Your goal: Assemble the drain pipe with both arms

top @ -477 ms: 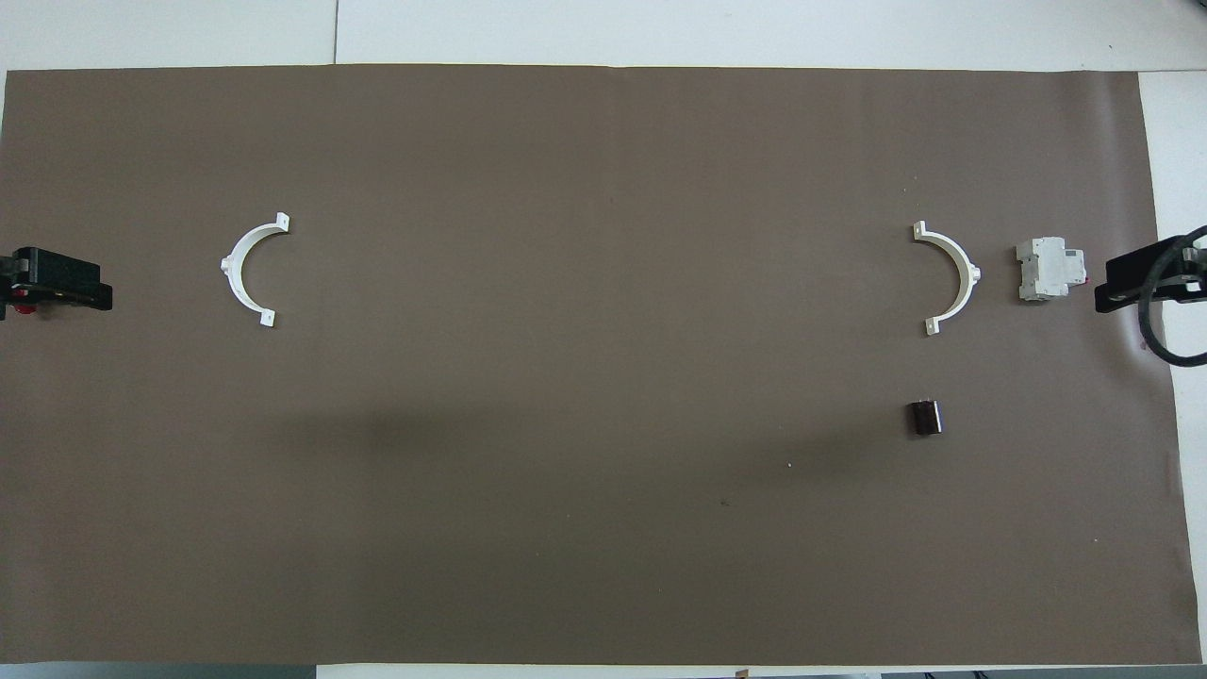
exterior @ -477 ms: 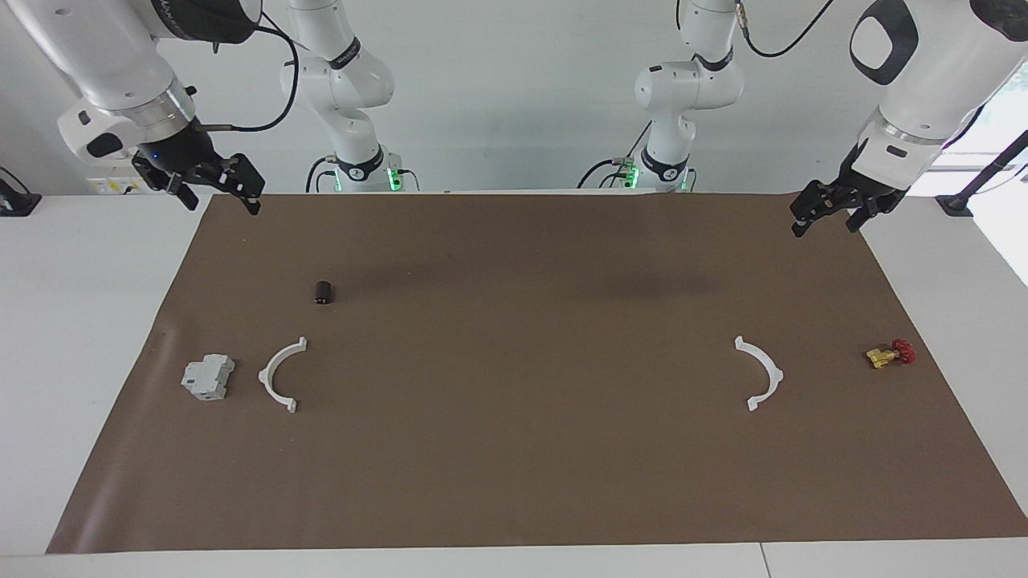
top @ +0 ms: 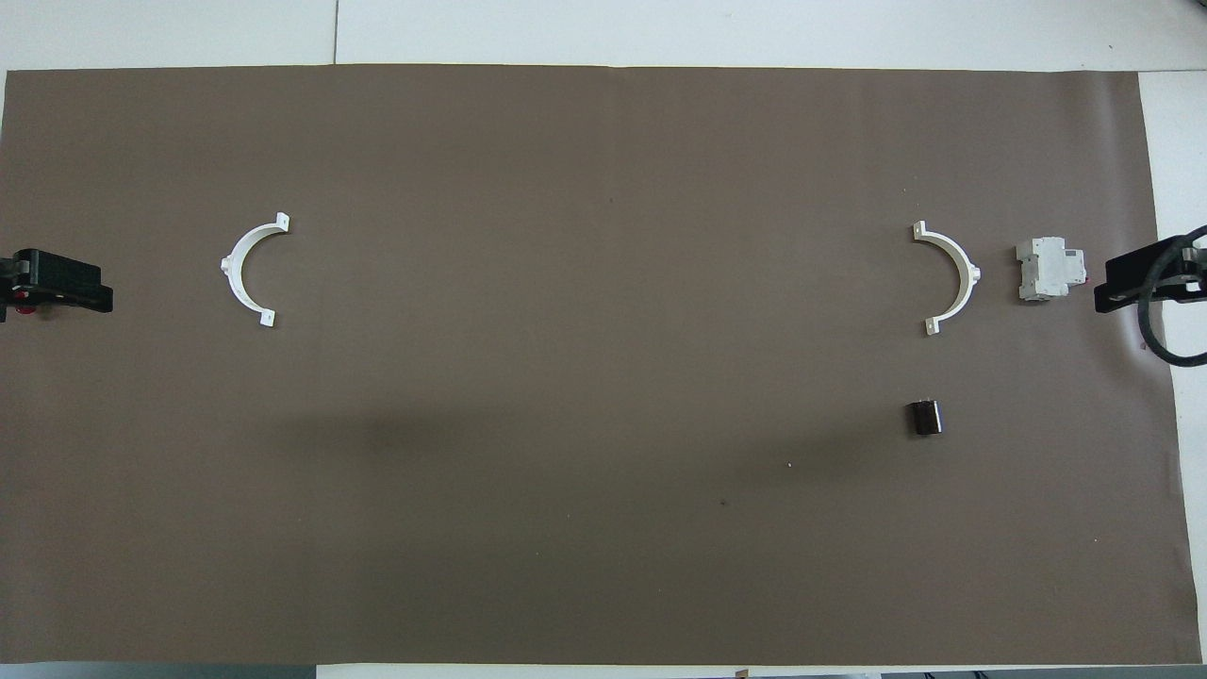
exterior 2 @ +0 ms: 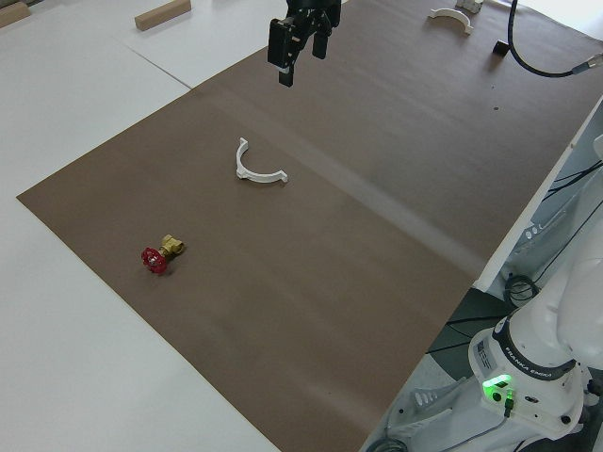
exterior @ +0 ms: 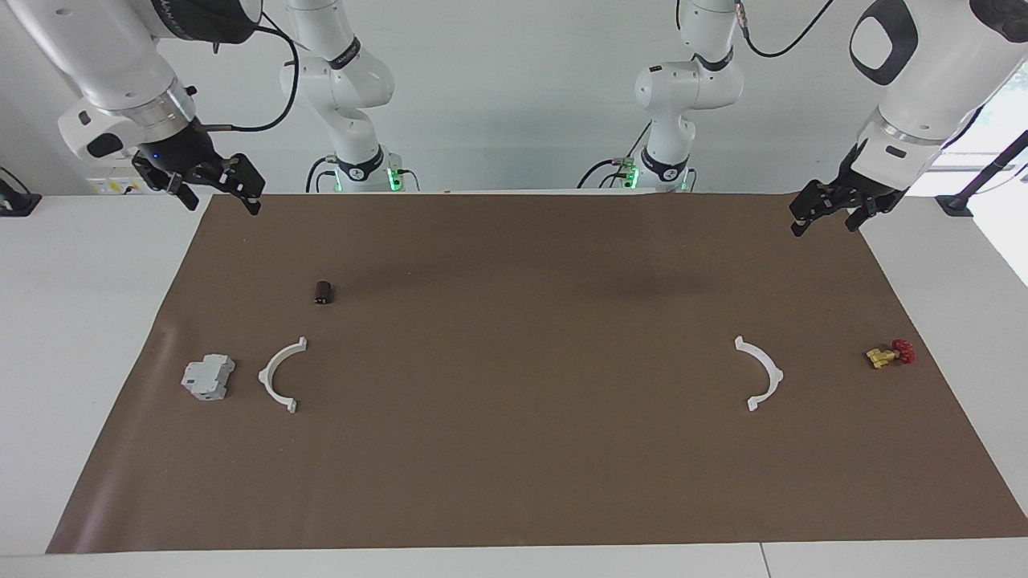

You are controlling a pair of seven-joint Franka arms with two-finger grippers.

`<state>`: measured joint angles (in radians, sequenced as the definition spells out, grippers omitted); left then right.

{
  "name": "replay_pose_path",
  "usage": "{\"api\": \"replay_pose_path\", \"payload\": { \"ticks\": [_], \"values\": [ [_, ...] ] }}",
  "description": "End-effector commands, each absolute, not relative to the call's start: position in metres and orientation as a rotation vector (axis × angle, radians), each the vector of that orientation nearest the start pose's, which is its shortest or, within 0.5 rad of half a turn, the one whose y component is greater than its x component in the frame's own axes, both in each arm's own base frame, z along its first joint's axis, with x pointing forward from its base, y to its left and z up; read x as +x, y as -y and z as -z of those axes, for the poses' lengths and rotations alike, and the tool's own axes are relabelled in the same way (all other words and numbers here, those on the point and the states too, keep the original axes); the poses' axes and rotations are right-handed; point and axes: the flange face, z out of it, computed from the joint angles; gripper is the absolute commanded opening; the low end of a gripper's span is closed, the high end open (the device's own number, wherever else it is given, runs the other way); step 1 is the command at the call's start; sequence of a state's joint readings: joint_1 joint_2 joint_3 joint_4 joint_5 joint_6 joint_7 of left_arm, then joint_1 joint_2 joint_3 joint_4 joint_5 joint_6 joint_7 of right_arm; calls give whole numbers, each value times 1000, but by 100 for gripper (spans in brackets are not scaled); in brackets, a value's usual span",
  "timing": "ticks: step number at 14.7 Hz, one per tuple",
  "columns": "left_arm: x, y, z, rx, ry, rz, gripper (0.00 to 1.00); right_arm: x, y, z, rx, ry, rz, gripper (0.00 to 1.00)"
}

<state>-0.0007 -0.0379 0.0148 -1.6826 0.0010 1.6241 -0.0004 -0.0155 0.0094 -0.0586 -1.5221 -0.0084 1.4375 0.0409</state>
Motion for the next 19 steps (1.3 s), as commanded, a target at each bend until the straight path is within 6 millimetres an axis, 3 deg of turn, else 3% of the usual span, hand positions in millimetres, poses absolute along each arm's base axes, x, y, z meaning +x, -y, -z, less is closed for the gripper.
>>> {"api": "replay_pose_path", "payload": {
  "ticks": [1,4,8,12,14,16,19],
  "values": [
    [541,-8,-598,-3151,49,-65,100,535,42,-618,-3115,-19,-124,100],
    [541,-8,-594,-3151,40,-60,100,543,41,-574,-3120,50,56,100],
    [549,-12,-579,-3151,34,36,100,597,46,-480,-3127,77,22,100],
    [568,-14,-525,-3144,-34,133,100,618,65,-389,-3134,146,63,100],
    [585,-14,-489,-3144,-77,100,100,627,90,-343,-3112,191,51,100],
    [598,-14,-456,-3141,-112,90,100,635,96,-302,-3087,219,94,100],
    [623,-14,-402,-3133,-130,149,100,634,94,-297,-3084,242,81,95]
  ]
}}
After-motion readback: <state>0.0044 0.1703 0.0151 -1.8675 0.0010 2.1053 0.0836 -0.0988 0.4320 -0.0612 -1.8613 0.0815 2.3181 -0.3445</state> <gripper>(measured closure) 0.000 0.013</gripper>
